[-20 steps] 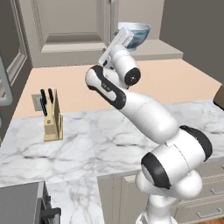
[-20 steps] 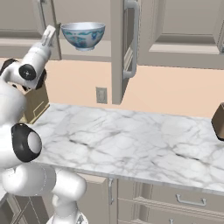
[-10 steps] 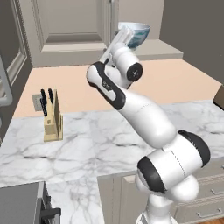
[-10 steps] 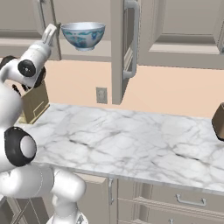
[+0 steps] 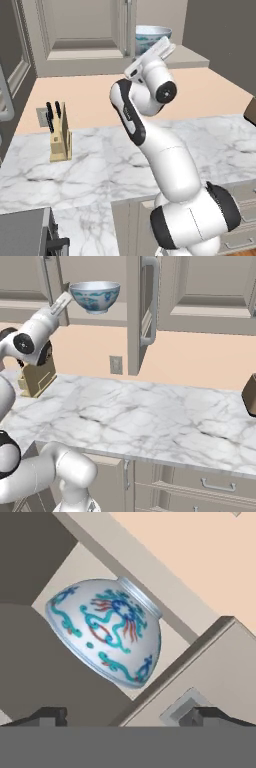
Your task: Open the cabinet. Pick the bowls from the counter and place them in the cabinet. Then close the cabinet.
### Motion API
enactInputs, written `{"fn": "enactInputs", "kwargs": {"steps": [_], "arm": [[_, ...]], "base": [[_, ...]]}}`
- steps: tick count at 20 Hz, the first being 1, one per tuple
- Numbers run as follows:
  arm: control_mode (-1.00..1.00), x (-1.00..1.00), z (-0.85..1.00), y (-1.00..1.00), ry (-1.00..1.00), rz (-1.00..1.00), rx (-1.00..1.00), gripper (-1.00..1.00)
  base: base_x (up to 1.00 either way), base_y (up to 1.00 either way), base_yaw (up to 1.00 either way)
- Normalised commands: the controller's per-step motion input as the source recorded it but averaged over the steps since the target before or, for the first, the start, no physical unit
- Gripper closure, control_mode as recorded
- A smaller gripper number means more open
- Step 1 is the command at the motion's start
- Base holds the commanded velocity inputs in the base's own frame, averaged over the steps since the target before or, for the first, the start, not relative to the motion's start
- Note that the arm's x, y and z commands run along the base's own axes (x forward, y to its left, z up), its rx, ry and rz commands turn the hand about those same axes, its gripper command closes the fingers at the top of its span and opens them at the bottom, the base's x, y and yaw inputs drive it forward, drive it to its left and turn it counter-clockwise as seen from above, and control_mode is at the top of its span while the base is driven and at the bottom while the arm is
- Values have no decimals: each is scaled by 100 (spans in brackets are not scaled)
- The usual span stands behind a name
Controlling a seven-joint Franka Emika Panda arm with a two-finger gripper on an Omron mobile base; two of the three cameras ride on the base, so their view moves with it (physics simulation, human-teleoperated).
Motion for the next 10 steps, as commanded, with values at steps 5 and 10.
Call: {"fn": "enactInputs", "kwargs": {"steps": [5,10], "arm": [[-100,-88,8,-65,0,0,21,-100],[-100,-75,6,-62,5,0,16,-100]], "base": [[0,0,0],[0,0,0]]}}
